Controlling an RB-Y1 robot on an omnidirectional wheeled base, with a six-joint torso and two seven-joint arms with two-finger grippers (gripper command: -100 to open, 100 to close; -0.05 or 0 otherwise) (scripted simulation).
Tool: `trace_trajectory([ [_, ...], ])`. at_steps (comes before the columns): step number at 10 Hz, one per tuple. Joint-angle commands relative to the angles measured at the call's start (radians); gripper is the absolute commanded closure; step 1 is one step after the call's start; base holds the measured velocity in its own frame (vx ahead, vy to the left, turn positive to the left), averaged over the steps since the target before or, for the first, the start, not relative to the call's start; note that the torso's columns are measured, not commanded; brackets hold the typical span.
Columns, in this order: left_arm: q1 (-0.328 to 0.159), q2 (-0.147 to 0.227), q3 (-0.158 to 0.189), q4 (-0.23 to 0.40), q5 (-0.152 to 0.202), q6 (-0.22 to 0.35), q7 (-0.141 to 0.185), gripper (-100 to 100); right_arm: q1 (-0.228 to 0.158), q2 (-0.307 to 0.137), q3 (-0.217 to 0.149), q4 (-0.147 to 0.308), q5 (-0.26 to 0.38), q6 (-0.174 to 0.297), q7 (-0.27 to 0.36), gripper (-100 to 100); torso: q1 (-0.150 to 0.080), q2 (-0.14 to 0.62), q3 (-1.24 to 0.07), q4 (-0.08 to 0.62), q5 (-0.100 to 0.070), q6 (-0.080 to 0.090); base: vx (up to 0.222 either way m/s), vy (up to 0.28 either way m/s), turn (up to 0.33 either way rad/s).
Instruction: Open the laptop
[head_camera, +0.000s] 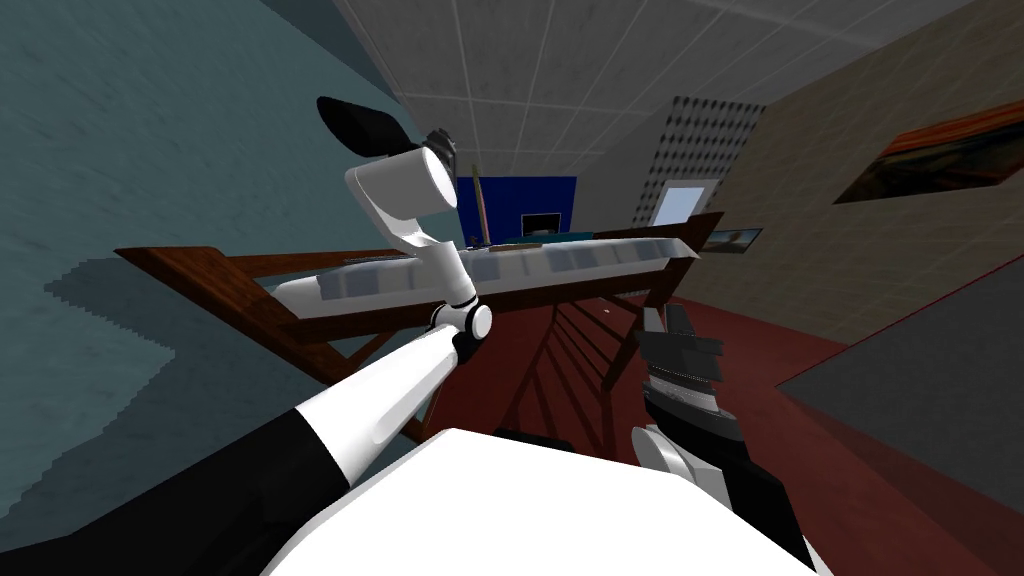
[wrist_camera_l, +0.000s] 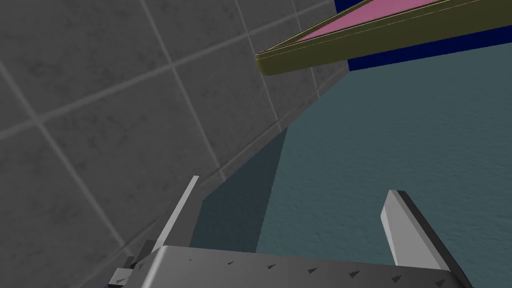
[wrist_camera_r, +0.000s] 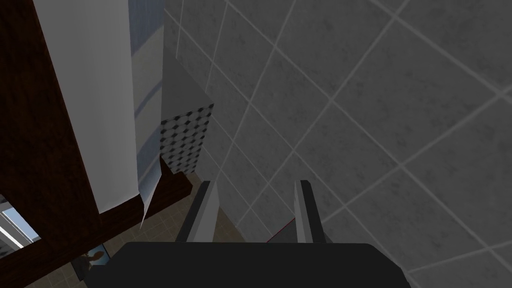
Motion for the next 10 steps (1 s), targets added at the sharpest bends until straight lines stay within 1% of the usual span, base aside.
trace_trajectory([
  [1, -0.055, -0.010, -0.012, 0.063, -0.016, 0.070, -0.050, -100, 0.000, 0.000, 0.000, 0.000, 0.000, 0.000, 0.000, 0, 0.000, 0.000, 0.000, 0.000, 0.000, 0.000, 0.073, -0.029, 0.053],
  [4, -0.097, -0.031, -0.028, 0.125, -0.035, 0.120, -0.090, -100, 0.000, 0.000, 0.000, 0.000, 0.000, 0.000, 0.000, 0, 0.000, 0.000, 0.000, 0.000, 0.000, 0.000, 0.059, -0.018, 0.040],
  [5, -0.100, -0.034, -0.029, 0.129, -0.037, 0.123, -0.093, -100, 0.000, 0.000, 0.000, 0.000, 0.000, 0.000, 0.000, 0, 0.000, 0.000, 0.000, 0.000, 0.000, 0.000, 0.039, -0.012, 0.016],
  [6, -0.095, -0.034, -0.030, 0.118, -0.037, 0.122, -0.088, -100, 0.000, 0.000, 0.000, 0.000, 0.000, 0.000, 0.000, 0, 0.000, 0.001, 0.001, 0.000, 0.000, 0.000, 0.014, -0.007, 0.002],
  [7, -0.126, -0.028, -0.023, 0.115, -0.042, 0.155, -0.102, -100, 0.000, 0.000, 0.000, 0.000, 0.000, 0.000, 0.000, 0, 0.001, 0.002, 0.001, 0.001, 0.000, 0.000, 0.072, -0.010, -0.024],
  [9, -0.157, -0.022, -0.016, 0.110, -0.047, 0.188, -0.114, -100, 0.000, 0.000, 0.000, 0.000, 0.000, 0.000, 0.000, 0, 0.001, -0.004, -0.002, -0.001, 0.000, 0.000, 0.123, 0.013, -0.021],
  [10, -0.149, -0.022, -0.017, 0.113, -0.044, 0.177, -0.110, -100, 0.000, 0.000, 0.000, 0.000, 0.000, 0.000, 0.000, 0, 0.001, -0.005, -0.003, -0.001, 0.000, 0.000, 0.054, 0.007, -0.002],
])
